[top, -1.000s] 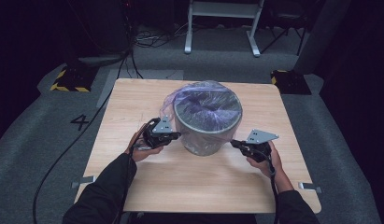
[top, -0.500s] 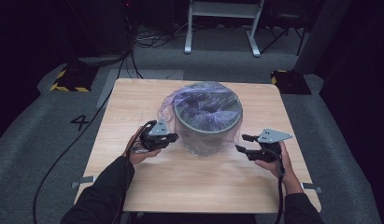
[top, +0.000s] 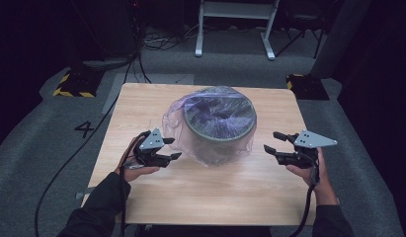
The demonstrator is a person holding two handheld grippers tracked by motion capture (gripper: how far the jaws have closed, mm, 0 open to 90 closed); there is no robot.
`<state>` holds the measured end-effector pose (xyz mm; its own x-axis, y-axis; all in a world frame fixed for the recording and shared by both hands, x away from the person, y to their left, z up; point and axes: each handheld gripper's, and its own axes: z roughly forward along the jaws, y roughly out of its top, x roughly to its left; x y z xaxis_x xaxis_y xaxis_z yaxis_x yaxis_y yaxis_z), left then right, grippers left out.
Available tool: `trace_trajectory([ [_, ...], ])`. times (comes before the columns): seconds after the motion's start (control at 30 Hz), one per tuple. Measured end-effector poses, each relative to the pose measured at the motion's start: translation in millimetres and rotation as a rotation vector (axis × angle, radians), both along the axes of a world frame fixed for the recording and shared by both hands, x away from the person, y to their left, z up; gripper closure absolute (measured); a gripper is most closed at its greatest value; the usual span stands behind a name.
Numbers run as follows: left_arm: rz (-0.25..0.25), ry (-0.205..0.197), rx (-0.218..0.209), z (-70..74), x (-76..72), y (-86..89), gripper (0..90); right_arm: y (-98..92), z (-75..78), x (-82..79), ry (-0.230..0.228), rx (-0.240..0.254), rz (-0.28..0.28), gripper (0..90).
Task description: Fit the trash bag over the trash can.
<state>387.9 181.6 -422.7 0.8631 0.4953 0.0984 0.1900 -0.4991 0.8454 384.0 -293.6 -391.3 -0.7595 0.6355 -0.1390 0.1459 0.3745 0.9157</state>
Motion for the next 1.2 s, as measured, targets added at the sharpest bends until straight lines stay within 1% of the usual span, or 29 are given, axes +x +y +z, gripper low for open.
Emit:
trace_trajectory([
  [0.03,-0.004,0.006,-0.015,1.0,-1.6,2.4,31.5,0.5,2.6,0.8,-0.003,0.002,-0.001,39.3],
  [0.07,-0.010,0.016,-0.034,1.8,-3.6,4.4,24.7,1.3,6.3,2.3,-0.013,-0.002,-0.003,39.2],
  [0.1,-0.010,0.014,-0.039,3.0,-5.8,6.6,19.0,2.4,10.4,4.2,-0.022,-0.003,-0.011,39.0],
  [0.13,-0.005,0.007,-0.056,3.8,-8.1,8.6,15.0,3.4,14.7,6.4,-0.034,0.003,-0.018,39.0],
  [0.17,-0.002,0.001,-0.072,5.5,-10.6,11.8,15.4,4.4,19.4,9.0,-0.035,0.017,-0.024,39.4],
  [0.2,0.003,-0.013,-0.075,6.8,-11.5,13.9,15.3,5.9,25.6,12.7,-0.037,0.024,-0.034,39.6],
  [0.27,0.033,-0.028,-0.103,10.1,-10.9,21.0,15.4,8.4,34.1,19.1,-0.044,0.036,-0.039,40.8],
  [0.33,0.060,-0.024,-0.130,13.6,-4.6,28.7,15.3,11.7,43.0,27.0,-0.037,0.058,-0.038,40.6],
  [0.37,0.069,-0.024,-0.140,14.7,-2.1,30.6,15.4,14.1,48.3,32.0,-0.041,0.062,-0.038,39.9],
  [0.4,0.077,-0.023,-0.163,16.7,2.2,33.4,15.2,15.5,51.2,34.7,-0.043,0.063,-0.039,39.7],
  [0.43,0.078,-0.023,-0.177,17.9,4.5,34.9,15.3,17.8,56.0,39.3,-0.046,0.065,-0.043,39.7],
  [0.47,0.087,-0.033,-0.186,19.2,7.8,36.1,15.5,19.1,58.6,42.1,-0.052,0.070,-0.045,39.7],
  [0.5,0.113,-0.035,-0.194,20.8,12.3,36.7,15.4,20.8,62.0,45.2,-0.057,0.078,-0.048,39.5],
  [0.53,0.119,-0.036,-0.203,21.4,15.1,37.2,15.2,23.9,65.6,49.4,-0.061,0.075,-0.051,38.6],
  [0.57,0.131,-0.034,-0.218,21.8,19.5,37.4,15.3,25.8,67.2,52.0,-0.056,0.069,-0.048,38.3],
  [0.63,0.154,-0.044,-0.232,21.3,24.4,36.2,15.3,30.9,69.5,60.3,-0.051,0.062,-0.047,38.3],
  [0.7,0.172,-0.043,-0.216,21.8,31.3,33.9,15.6,36.7,70.2,68.2,-0.044,0.062,-0.043,38.8],
  [0.77,0.184,-0.036,-0.237,23.6,39.0,33.0,15.9,44.2,71.3,76.5,-0.033,0.060,-0.030,38.9],
  [0.8,0.200,-0.035,-0.245,24.6,42.5,32.1,16.2,47.6,72.0,79.9,-0.033,0.060,-0.020,39.0],
  [0.83,0.198,-0.032,-0.245,25.3,45.1,31.5,17.3,51.8,72.9,84.1,-0.022,0.059,-0.018,39.3],
  [0.9,0.213,-0.026,-0.237,26.3,51.0,28.8,18.2,57.0,73.9,89.3,0.001,0.061,-0.010,39.4],
  [0.93,0.213,-0.016,-0.237,26.2,54.8,26.8,21.5,60.5,74.5,92.3,0.007,0.057,-0.010,39.9],
  [0.97,0.218,-0.022,-0.230,25.3,58.0,24.4,23.3,65.1,75.0,95.6,0.017,0.052,-0.008,40.6],
  [1.0,0.223,-0.023,-0.222,24.8,59.3,23.2,25.6,69.6,75.3,98.1,0.020,0.038,-0.007,40.9],
  [1.03,0.223,-0.018,-0.203,23.6,63.5,20.7,27.8,71.3,75.4,99.0,0.021,0.031,-0.007,41.0],
  [1.1,0.221,0.007,-0.201,22.8,69.7,18.4,29.7,76.6,75.8,103.0,0.021,0.015,-0.014,43.9],
  [1.17,0.206,0.009,-0.208,22.6,74.8,16.9,36.4,80.8,76.0,106.1,0.008,0.007,-0.029,45.4],
  [1.2,0.214,0.003,-0.211,22.6,76.9,15.2,36.5,83.0,75.7,107.3,-0.002,-0.007,-0.036,46.0],
])
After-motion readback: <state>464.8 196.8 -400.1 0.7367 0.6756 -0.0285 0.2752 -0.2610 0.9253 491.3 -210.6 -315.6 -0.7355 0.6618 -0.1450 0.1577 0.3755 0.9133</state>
